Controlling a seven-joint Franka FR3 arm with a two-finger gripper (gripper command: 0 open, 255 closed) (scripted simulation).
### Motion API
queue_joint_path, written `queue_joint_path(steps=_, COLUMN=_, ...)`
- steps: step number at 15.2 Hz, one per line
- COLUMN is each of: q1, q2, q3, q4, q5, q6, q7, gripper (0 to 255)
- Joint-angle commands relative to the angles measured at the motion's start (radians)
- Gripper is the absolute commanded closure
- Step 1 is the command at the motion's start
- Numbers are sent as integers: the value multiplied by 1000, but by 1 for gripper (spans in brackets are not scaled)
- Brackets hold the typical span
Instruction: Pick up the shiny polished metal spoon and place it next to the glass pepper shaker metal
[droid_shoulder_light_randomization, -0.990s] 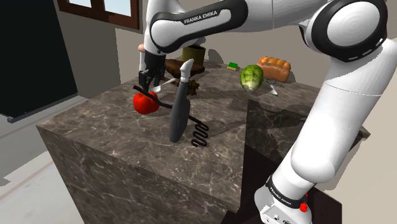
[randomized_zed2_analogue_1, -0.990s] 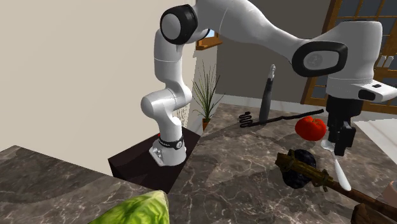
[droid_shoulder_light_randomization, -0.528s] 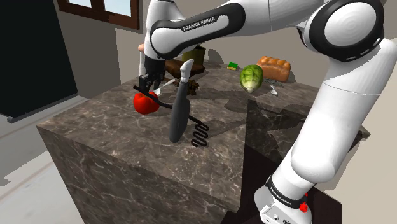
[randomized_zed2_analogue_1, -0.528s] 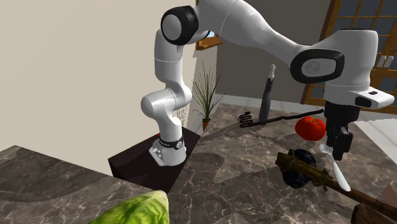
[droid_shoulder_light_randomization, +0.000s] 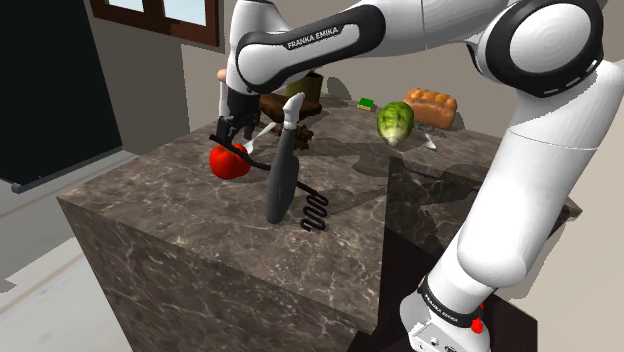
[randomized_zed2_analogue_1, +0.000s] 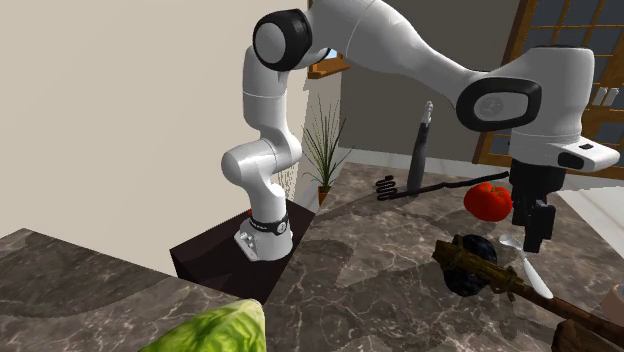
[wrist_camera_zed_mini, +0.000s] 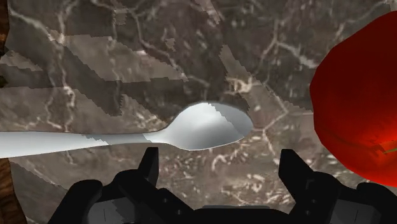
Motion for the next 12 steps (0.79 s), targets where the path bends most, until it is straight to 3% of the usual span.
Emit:
queue_joint_path(steps=1, q1=0, q2=0, q3=0, q4=-1, q5=0, q6=1, q7=0, gripper=0)
queue_joint_path(steps=5, q1=-4, q2=-57, q3=4, q4=56, q5=25, q6=-110, q7=-16, gripper=0)
queue_joint_path(steps=12, q1=-4, q2=-57, q3=3, q4=56, q5=25, q6=-110, q7=-16, gripper=0)
